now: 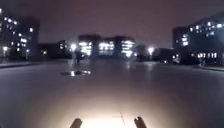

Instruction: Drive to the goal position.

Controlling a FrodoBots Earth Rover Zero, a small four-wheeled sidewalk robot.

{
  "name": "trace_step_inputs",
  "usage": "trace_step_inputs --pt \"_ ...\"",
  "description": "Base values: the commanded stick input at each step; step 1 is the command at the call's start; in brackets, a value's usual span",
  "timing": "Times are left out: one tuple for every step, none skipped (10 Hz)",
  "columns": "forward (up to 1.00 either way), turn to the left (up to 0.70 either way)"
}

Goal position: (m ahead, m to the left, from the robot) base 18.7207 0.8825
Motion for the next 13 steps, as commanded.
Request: trace_step_inputs --pt "1.00 0.00" --pt "1.00 0.00" --pt "1.00 0.00" --pt "1.00 0.00" --pt "1.00 0.00" --pt "1.00 0.00" --pt "1.00 0.00" --pt "1.00 0.00" --pt "1.00 0.00" --pt "1.00 0.00" --pt "1.00 0.00" --pt "1.00 0.00" --pt "1.00 0.00"
